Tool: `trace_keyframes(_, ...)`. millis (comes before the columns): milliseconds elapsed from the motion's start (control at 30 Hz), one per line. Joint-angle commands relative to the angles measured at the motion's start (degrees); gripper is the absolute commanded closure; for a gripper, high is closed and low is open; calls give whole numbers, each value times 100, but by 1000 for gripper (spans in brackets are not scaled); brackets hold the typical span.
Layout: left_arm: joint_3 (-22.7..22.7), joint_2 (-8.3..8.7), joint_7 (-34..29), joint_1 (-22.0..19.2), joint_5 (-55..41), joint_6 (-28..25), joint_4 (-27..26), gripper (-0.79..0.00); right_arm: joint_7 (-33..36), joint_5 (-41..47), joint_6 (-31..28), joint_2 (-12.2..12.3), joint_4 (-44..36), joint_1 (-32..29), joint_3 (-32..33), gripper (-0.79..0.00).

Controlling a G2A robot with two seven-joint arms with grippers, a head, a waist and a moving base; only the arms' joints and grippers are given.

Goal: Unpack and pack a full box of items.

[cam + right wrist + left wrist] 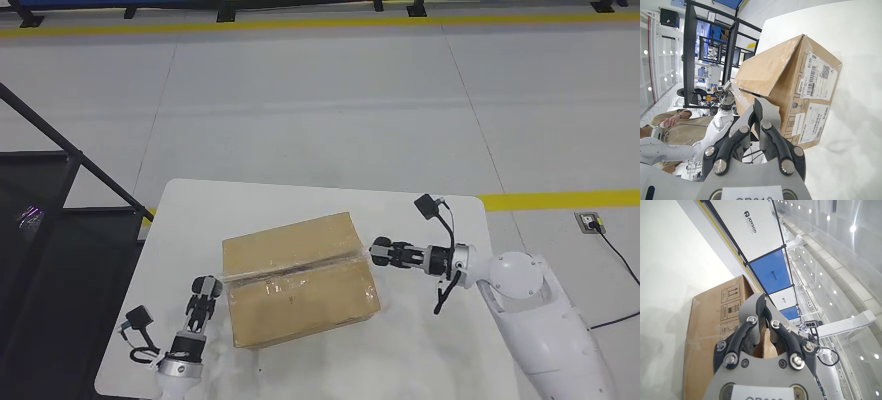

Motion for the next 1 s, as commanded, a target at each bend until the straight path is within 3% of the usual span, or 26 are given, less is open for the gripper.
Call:
trace_keyframes(0,16,-3,-4,-48,14,36,71,0,-17,-11,10,11,2,-23,6,0)
trace_keyframes(367,48,-15,10,-105,-10,75,183,0,-41,15,30,26,138,49,-149,0)
trace_keyframes(967,-95,-4,-109,232,-126,-279,-553,0,-125,166,-32,-42,322,441,-643,0)
